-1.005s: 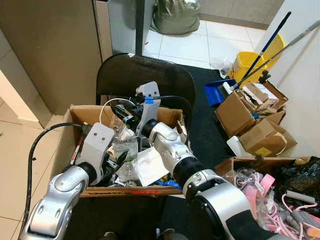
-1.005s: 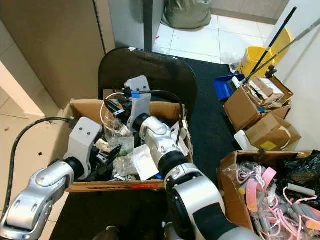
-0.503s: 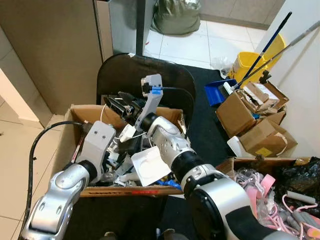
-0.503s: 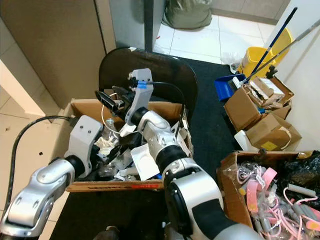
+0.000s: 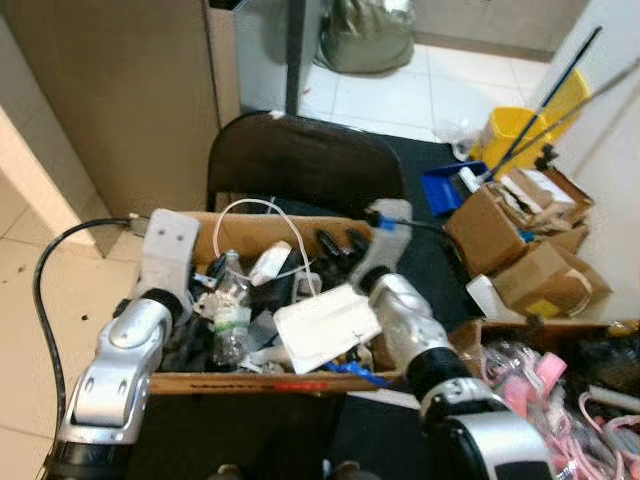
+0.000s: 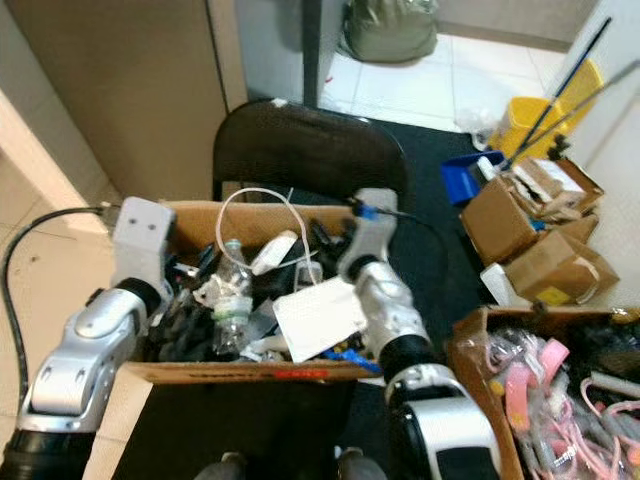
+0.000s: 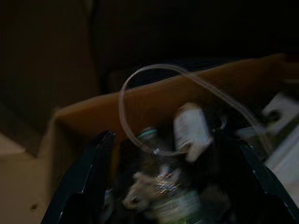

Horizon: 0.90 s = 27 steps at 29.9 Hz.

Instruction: Picking trash to rubbish bin

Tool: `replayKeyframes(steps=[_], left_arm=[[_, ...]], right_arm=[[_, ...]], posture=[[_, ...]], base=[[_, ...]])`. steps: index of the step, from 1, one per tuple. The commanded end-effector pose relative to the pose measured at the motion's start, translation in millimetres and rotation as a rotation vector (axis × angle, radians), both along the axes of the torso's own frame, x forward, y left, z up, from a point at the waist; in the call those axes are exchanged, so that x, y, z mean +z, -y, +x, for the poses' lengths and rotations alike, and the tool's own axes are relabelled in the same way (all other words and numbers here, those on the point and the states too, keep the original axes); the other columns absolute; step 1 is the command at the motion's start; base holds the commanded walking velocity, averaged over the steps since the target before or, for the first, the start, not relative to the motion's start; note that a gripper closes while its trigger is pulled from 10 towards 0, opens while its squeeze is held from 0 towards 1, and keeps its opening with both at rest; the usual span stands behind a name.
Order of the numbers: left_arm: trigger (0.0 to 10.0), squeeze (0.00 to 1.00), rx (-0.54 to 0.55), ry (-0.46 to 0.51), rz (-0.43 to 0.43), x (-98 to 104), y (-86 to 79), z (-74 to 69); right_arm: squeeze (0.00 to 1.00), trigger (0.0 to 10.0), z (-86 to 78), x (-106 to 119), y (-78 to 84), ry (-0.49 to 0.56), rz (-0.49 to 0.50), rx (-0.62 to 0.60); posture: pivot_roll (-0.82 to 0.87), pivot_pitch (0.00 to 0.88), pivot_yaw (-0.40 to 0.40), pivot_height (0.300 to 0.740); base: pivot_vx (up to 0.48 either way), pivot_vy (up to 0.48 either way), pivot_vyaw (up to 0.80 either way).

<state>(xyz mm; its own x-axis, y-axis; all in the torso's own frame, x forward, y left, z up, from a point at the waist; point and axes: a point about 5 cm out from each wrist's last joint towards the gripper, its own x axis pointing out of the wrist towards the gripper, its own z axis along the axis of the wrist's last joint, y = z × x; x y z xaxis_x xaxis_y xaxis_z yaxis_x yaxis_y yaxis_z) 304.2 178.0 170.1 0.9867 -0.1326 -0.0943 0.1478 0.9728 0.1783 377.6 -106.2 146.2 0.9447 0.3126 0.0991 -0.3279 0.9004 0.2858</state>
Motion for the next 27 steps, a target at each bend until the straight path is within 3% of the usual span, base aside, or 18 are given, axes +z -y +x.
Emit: replayKeyframes(steps=[1, 3, 6, 13, 15, 16, 23, 27], left_arm=[[10.0, 0.01, 0.013, 0.005, 0.015, -8, 1.8, 0.3], [10.0, 0.02, 0.013, -0.007, 0.023, -13, 3.1, -0.5], [10.0, 0.02, -0.013, -0.018, 0.031, -17, 6.1, -1.5], [10.0, 0.02, -0.024, -0.011, 0.005, -20, 11.0, -2.1], [10.0, 0.02, -0.023, -0.011, -0.003, -22, 11.7, -2.7], [10.0, 0.01, -0.002, -0.023, -0.019, -25, 10.1, -2.7], [10.0, 0.02, 0.036, -0.015, -0.026, -24, 6.1, -2.1], [10.0, 0.02, 0.029, -0.012, -0.016, -25, 7.0, -3.7]], right_arm=[[0.0, 10.0, -15.2, -15, 30.1, -0.018, -0.017, -0.129], [0.0, 10.0, -31.7, -23, 50.4, -0.002, -0.061, -0.213], [0.0, 10.0, -45.1, -28, 64.1, 0.008, -0.068, -0.295], [0.0, 10.0, -66.3, -36, 79.3, -0.024, -0.117, -0.466], [0.0, 10.0, -73.8, -32, 76.6, -0.002, -0.08, -0.447], [0.0, 10.0, -78.6, -29, 71.1, 0.036, -0.028, -0.369], [0.0, 10.0, -82.1, -32, 52.8, 0.046, -0.09, -0.312], [0.0, 10.0, -86.7, -37, 43.1, 0.022, -0.075, -0.264]], posture=[[0.02, 0.129, 0.017, 0.74], [0.02, 0.127, 0.03, 0.74], [0.01, 0.126, 0.037, 0.74], [0.01, 0.126, 0.043, 0.74], [0.01, 0.127, 0.044, 0.74], [0.01, 0.128, 0.041, 0.74], [0.01, 0.113, 0.03, 0.74], [0.02, 0.104, 0.029, 0.74]], base=[[0.0, 0.0, 0.0], [0.0, 0.0, 0.0], [0.0, 0.0, 0.0], [0.0, 0.0, 0.0], [0.0, 0.0, 0.0], [0.0, 0.0, 0.0], [0.0, 0.0, 0.0], [0.0, 0.0, -0.2]])
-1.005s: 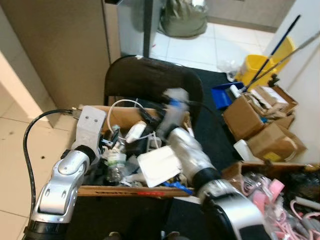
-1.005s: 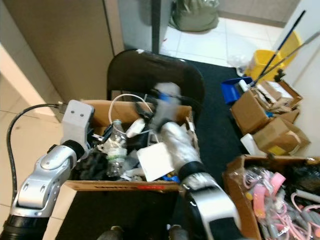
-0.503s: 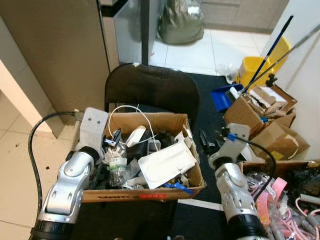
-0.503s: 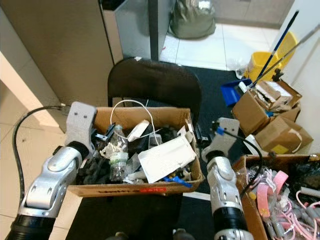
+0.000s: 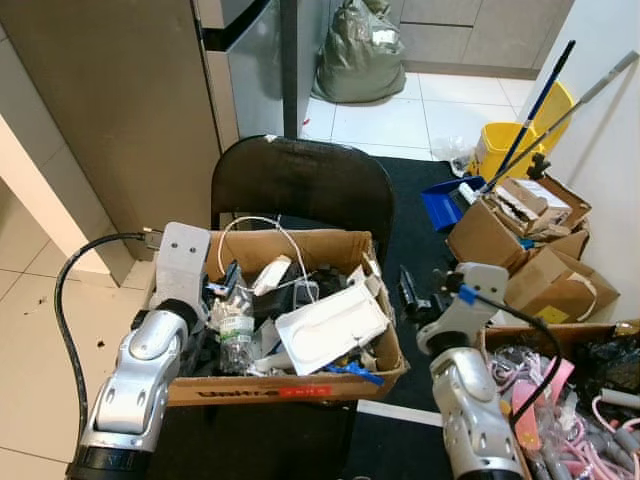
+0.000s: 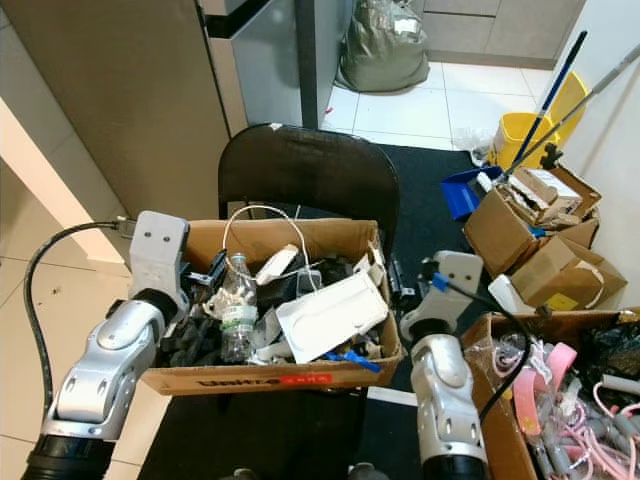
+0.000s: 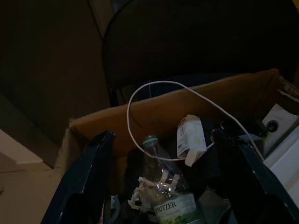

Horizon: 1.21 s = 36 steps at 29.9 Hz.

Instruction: Picking trash to rubbish bin

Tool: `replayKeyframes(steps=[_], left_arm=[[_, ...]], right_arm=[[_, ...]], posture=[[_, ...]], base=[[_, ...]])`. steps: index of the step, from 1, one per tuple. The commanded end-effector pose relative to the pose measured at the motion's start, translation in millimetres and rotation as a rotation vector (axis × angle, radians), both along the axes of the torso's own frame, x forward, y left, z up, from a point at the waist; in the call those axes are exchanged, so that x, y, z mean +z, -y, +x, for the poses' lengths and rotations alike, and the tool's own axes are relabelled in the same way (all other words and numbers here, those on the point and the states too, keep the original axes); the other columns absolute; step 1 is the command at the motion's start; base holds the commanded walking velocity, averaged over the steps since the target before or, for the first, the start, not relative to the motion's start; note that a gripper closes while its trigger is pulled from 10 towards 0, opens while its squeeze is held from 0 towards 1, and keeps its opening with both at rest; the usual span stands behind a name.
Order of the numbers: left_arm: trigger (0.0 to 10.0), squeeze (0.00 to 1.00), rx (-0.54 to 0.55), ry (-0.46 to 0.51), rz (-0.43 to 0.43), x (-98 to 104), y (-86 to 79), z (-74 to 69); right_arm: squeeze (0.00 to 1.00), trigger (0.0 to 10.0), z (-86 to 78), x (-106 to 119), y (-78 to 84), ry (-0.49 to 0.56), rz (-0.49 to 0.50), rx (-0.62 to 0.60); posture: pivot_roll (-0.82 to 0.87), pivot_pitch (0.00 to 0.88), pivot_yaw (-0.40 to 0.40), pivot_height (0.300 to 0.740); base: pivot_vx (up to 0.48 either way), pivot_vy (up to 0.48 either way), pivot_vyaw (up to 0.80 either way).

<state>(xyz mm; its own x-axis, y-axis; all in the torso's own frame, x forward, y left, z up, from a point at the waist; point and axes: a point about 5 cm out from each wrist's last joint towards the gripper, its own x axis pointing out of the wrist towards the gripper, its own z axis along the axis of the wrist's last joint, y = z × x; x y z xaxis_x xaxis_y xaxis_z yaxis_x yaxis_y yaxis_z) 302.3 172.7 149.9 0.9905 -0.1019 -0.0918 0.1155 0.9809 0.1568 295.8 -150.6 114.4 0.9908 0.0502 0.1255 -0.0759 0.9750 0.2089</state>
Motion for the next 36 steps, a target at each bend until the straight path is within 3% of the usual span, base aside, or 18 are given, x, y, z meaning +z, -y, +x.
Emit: replayKeyframes(steps=[1, 18, 36], left_arm=[[10.0, 0.02, -0.006, -0.012, 0.009, -5, 1.7, -2.1], [10.0, 0.02, -0.022, -0.017, 0.014, -6, 2.4, -0.8], [10.0, 0.02, -0.018, 0.015, -0.001, -2, 0.1, 2.6]], right_arm=[[0.0, 10.0, -6.8, -5, -3.1, -0.024, -0.008, 0.019], [0.0, 10.0, -12.8, -5, -1.3, -0.053, -0.016, 0.008], [0.0, 10.0, -17.8, -4, 12.1, -0.083, -0.044, -0.062]], posture=[[0.02, 0.104, 0.029, 0.74], [0.0, 0.122, 0.04, 0.74], [-0.01, 0.139, 0.036, 0.74]], base=[[0.0, 0.0, -0.8], [0.0, 0.0, -0.8], [0.0, 0.0, -0.8]])
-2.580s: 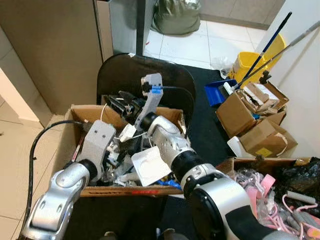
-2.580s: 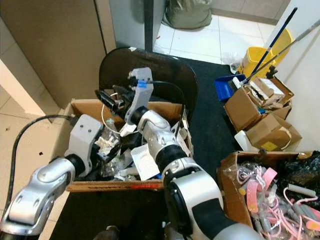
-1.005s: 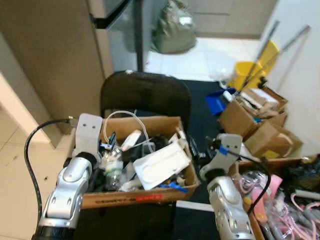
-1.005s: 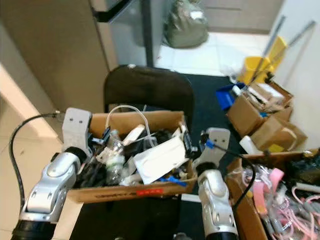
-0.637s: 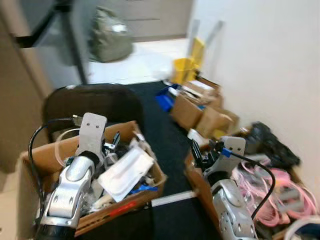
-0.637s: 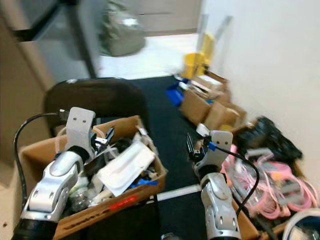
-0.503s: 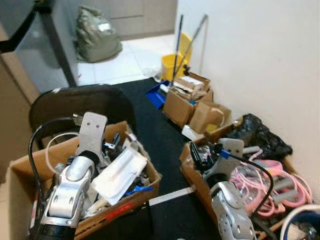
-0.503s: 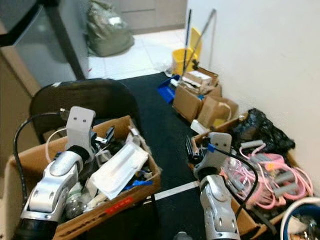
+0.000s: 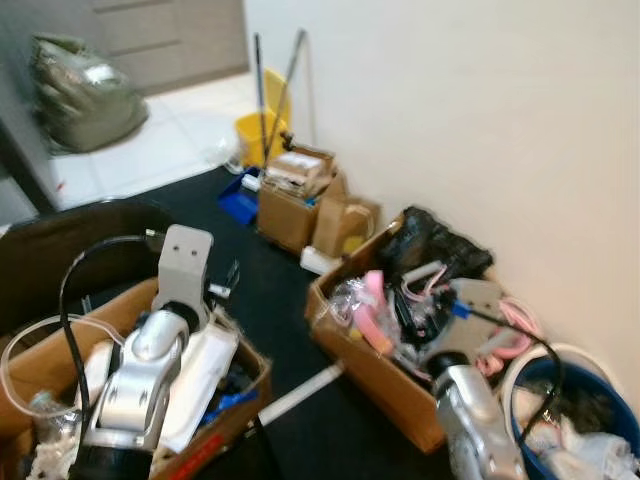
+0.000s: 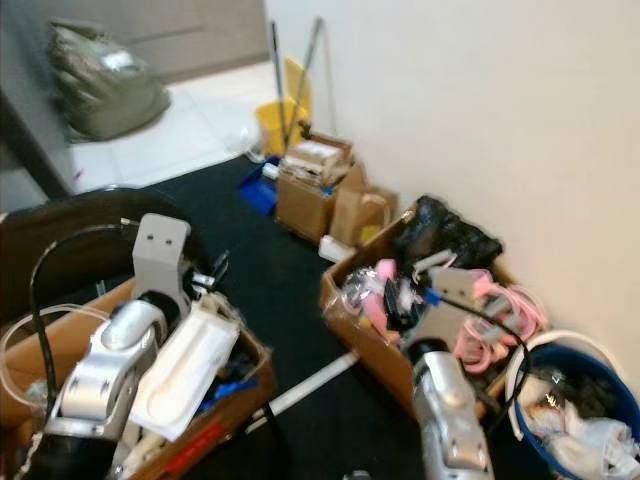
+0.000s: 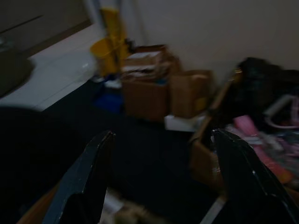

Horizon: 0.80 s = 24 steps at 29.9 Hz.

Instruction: Picking trash to rubbish bin

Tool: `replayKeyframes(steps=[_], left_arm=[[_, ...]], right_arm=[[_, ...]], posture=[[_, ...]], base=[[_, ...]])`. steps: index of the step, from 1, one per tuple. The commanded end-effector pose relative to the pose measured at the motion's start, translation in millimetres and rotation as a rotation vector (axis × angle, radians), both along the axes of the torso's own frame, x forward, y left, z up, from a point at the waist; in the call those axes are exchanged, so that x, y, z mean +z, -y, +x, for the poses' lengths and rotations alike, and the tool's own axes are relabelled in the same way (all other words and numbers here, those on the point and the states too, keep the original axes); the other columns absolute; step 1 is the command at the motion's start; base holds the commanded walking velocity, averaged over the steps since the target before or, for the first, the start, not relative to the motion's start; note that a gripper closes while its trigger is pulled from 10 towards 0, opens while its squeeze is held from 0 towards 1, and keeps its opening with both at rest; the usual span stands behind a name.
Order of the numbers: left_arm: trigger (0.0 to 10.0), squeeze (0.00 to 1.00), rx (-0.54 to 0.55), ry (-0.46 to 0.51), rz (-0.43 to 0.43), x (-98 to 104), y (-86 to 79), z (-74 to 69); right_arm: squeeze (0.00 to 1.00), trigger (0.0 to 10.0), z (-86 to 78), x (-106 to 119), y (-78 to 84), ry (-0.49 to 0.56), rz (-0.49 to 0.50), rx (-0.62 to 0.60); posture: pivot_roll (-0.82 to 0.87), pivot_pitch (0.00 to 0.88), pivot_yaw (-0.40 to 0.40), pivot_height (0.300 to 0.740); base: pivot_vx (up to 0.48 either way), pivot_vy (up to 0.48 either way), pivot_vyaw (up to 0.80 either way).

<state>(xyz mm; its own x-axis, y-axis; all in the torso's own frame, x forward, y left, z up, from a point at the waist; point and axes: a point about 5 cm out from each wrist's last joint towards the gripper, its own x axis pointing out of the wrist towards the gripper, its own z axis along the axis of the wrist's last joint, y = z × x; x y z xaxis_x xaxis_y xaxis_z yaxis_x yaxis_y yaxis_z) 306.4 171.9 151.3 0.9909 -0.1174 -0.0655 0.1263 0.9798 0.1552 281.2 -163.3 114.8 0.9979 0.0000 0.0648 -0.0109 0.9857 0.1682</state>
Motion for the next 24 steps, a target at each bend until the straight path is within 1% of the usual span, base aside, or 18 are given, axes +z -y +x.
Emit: replayKeyframes(steps=[1, 3, 7, 20, 22, 24], left_arm=[[10.0, 0.02, -0.007, -0.012, 0.002, -4, 0.6, -1.6], [10.0, 0.03, -0.027, -0.01, -0.012, -4, 4.5, -2.2], [10.0, 0.03, -0.062, -0.012, 0.002, -5, 10.4, -4.2], [10.0, 0.04, -0.067, -0.006, -0.017, -6, 12.4, -4.6], [10.0, 0.04, -0.071, -0.001, -0.021, -5, 13.6, -4.4], [10.0, 0.04, -0.071, -0.001, -0.021, -5, 13.6, -4.4]], right_arm=[[0.0, 10.0, -3.5, -5, 0.6, -0.024, -0.011, -0.014], [0.0, 10.0, -4.0, -5, 1.9, -0.025, -0.021, -0.018], [0.0, 10.0, -3.5, -4, 3.2, -0.02, -0.027, -0.026], [0.0, 10.0, -4.1, 0, 10.8, 0.001, -0.039, -0.1], [0.0, 10.0, -6.2, -1, 12.9, -0.01, -0.019, -0.129], [0.0, 10.0, -6.2, -1, 12.9, -0.01, -0.019, -0.129]], posture=[[-0.01, 0.138, 0.032, 0.74], [-0.01, 0.138, 0.031, 0.74], [-0.01, 0.137, 0.03, 0.74], [-0.02, 0.137, 0.03, 0.74], [-0.01, 0.135, 0.029, 0.74], [-0.01, 0.135, 0.029, 0.74]], base=[[0.0, 0.0, -0.8], [0.0, 0.0, -0.8], [0.0, 0.0, -0.8], [0.0, 0.0, -0.8], [0.0, 0.0, -0.8], [0.0, 0.0, -0.8]])
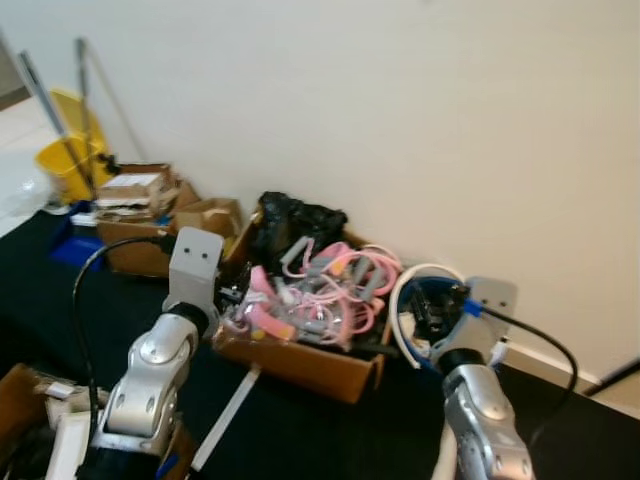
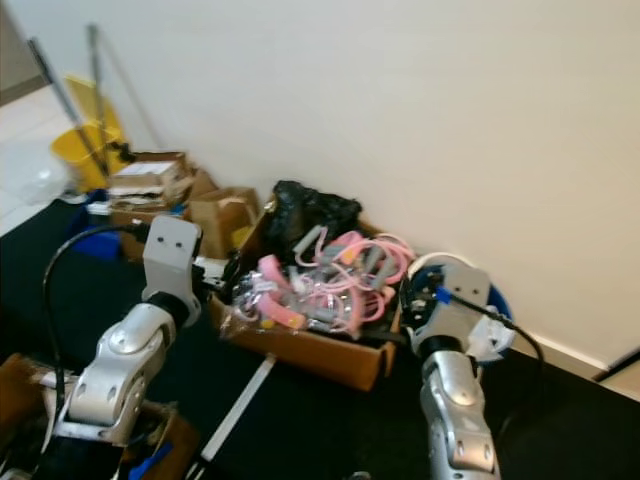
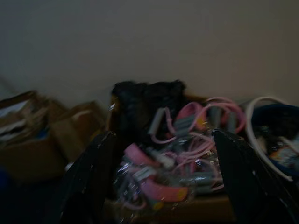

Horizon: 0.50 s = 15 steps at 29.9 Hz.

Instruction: Picking trash to rubbish bin

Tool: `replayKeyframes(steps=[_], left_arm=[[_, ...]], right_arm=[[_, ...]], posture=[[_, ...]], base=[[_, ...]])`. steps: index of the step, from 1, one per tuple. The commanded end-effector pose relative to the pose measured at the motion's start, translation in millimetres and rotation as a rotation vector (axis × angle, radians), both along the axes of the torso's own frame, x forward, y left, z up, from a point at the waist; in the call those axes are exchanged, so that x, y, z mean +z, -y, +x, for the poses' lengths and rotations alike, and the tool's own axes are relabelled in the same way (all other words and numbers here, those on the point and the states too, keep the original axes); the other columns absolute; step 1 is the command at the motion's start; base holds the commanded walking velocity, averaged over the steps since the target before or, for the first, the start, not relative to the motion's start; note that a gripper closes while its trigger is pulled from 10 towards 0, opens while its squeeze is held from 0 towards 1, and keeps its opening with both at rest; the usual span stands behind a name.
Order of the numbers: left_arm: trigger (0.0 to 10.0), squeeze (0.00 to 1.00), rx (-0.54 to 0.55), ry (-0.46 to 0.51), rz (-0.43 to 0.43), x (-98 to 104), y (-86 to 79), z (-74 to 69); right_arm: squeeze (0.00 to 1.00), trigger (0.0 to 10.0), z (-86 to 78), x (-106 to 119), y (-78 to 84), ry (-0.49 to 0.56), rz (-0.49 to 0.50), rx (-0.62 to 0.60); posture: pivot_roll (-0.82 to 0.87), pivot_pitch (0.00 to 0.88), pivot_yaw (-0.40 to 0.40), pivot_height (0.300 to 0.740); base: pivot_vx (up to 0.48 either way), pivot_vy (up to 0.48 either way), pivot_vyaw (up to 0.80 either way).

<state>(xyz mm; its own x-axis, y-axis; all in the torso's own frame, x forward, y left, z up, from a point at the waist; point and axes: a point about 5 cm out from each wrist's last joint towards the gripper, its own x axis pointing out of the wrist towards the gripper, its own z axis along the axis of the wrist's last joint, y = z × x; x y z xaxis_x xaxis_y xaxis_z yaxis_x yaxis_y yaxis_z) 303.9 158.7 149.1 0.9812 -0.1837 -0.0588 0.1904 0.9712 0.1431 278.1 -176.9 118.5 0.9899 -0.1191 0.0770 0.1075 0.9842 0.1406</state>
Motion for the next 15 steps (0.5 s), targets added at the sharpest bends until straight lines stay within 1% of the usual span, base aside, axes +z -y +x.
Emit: replayKeyframes(steps=[1, 8, 15], left_arm=[[10.0, 0.04, -0.006, -0.004, -0.008, -1.9, 0.9, -1.6], [10.0, 0.04, -0.011, -0.003, -0.011, -2.4, 3.5, -1.2], [10.0, 0.03, -0.017, -0.008, -0.014, -3.2, 4.6, -1.2]], right_arm=[[0.0, 10.0, -4.3, -6.7, -1.2, -0.027, 0.016, -0.009], [0.0, 10.0, -5.8, -9.2, -6.7, -0.038, 0.022, -0.006], [0.0, 10.0, -5.8, -11.8, -6.5, -0.053, 0.019, -0.012]], posture=[[-0.01, 0.135, 0.029, 0.74], [-0.02, 0.135, 0.029, 0.74], [-0.02, 0.132, 0.025, 0.74]], base=[[0.0, 0.0, -0.8], [0.0, 0.0, -0.8], [0.0, 0.0, -0.8]])
